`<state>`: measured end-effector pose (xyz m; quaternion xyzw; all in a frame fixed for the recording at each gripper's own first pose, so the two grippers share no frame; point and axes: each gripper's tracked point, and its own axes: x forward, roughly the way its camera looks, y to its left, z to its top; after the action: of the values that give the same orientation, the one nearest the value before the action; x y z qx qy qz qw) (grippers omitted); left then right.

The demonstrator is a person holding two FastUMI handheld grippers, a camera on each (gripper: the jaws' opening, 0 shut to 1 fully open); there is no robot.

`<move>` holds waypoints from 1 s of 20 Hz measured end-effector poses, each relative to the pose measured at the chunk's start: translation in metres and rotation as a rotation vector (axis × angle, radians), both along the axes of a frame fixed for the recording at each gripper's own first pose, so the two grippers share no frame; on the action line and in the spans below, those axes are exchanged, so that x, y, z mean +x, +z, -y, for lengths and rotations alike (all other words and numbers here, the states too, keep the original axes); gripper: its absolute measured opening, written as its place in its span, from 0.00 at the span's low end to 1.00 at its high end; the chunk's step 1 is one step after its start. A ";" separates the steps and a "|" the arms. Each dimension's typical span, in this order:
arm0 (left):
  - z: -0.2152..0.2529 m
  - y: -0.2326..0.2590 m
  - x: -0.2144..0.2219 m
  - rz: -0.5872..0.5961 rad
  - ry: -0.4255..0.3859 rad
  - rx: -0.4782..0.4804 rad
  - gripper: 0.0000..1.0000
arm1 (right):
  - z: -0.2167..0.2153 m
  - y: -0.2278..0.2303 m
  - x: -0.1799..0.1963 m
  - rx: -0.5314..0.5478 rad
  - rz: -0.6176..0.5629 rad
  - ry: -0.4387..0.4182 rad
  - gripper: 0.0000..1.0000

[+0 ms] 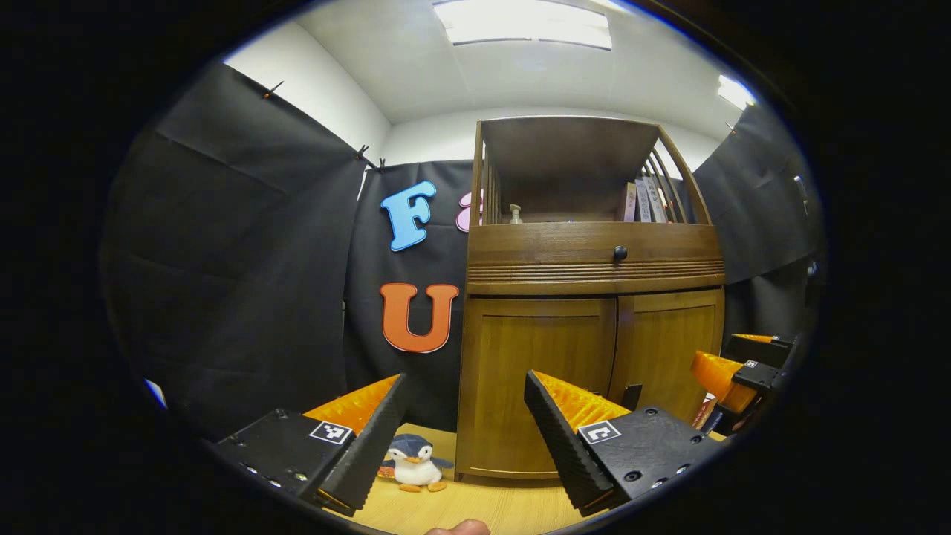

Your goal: Open the right door of the double-door shoe cabinet with the right hand, and open the left door with the left hand.

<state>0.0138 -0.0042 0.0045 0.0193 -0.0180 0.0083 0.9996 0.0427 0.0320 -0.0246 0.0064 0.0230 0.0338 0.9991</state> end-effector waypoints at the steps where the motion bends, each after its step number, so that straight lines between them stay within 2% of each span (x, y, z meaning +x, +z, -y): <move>1: -0.002 -0.002 0.001 -0.002 0.001 -0.001 0.95 | -0.001 -0.002 0.002 -0.001 -0.007 0.000 1.00; 3: -0.004 -0.006 0.004 -0.011 0.001 -0.002 0.95 | -0.002 -0.004 0.007 -0.003 -0.010 -0.001 0.98; 6: -0.007 -0.014 0.008 -0.029 -0.002 -0.004 0.95 | -0.006 -0.017 0.017 -0.010 -0.039 -0.004 1.00; 13: -0.024 -0.035 0.019 -0.067 0.020 -0.002 0.95 | -0.012 -0.074 0.069 -0.039 -0.211 -0.045 1.00; 18: -0.045 -0.043 0.025 -0.085 0.051 -0.002 0.95 | -0.011 -0.116 0.117 -0.050 -0.312 -0.075 0.91; 19: -0.049 -0.044 0.028 -0.087 0.057 -0.003 1.00 | -0.009 -0.125 0.127 -0.054 -0.330 -0.079 0.89; 20: -0.049 -0.043 0.028 -0.089 0.062 -0.002 0.94 | -0.008 -0.131 0.135 -0.059 -0.342 -0.085 0.86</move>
<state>0.0418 0.0453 -0.0384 0.0192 0.0270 0.0384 0.9987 0.1774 0.0395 -0.1559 -0.0161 0.1931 -0.0106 0.9810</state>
